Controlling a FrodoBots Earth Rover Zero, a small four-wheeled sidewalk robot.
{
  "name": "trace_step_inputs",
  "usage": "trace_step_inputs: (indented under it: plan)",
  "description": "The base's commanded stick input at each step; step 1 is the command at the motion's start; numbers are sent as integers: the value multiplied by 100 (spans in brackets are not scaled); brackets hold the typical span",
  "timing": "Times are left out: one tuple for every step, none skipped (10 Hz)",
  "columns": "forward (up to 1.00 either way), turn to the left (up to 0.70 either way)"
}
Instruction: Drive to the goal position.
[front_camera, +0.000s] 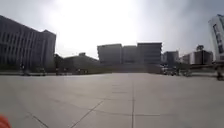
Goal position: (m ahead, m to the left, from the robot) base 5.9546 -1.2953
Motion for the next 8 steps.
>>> trace_step_inputs:
  plan:
    - [100, 0]
    - [100, 0]
    - [100, 0]
    - [100, 0]
    - [100, 0]
    - [100, 0]
    - [100, 0]
    - [100, 0]
